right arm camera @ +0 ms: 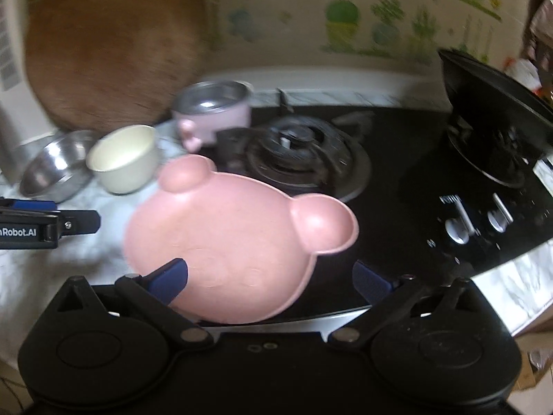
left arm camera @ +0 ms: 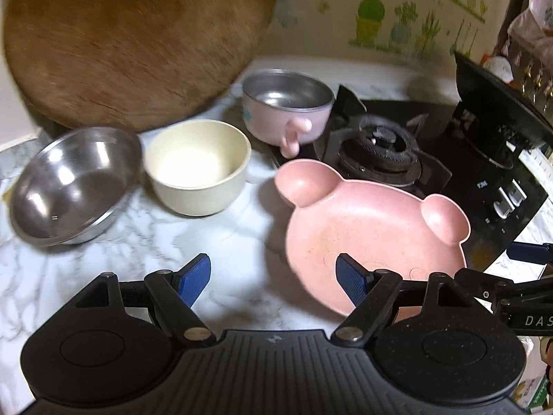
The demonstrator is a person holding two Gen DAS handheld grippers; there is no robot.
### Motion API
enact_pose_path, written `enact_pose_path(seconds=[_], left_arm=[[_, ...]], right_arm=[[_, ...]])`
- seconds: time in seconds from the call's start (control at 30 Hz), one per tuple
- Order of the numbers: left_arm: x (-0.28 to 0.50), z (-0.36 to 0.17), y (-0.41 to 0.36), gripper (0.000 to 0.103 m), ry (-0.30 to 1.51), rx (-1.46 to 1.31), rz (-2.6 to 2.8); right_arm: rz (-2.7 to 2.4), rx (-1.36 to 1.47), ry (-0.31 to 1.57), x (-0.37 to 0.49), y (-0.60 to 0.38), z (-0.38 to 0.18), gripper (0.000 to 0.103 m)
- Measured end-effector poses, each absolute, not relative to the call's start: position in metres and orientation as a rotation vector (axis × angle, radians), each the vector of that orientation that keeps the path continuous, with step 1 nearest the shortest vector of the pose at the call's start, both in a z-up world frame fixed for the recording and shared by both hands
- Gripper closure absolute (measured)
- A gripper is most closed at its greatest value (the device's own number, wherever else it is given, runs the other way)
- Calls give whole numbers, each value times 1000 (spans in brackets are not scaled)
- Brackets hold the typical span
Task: Organize plates and bowls
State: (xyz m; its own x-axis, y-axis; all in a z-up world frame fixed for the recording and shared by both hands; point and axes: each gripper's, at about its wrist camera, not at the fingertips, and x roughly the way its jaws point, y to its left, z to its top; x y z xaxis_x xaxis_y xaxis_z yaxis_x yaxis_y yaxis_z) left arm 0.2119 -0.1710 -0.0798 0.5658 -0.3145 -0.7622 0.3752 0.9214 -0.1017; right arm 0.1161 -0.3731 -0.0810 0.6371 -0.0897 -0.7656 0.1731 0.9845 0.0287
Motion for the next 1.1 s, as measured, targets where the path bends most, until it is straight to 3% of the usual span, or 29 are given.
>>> enact_pose_path(seconds=[0.5,0.67,0.73,0.8,0.93,1.1], left_arm=[[257,-111,-208,24,947,129,-428],[263,-116,-209,44,981,121,-423],[266,-118,-208,63,1005,97,-425],[268,-120,-208,71,1027,79,-421],[266,-121,-206,82,1033,56,-424],[260,-117,-206,84,1018,72,-411]], right_arm=[[-174,225,977,145,-401,-113,33],[-161,245,987,151,-402,-117,48],[-157,247,990,153,-402,-117,51],[-153,247,991,154,-402,-118,56],[-141,245,997,155,-399,-119,67],[-153,210,996,155,-394,-120,75]])
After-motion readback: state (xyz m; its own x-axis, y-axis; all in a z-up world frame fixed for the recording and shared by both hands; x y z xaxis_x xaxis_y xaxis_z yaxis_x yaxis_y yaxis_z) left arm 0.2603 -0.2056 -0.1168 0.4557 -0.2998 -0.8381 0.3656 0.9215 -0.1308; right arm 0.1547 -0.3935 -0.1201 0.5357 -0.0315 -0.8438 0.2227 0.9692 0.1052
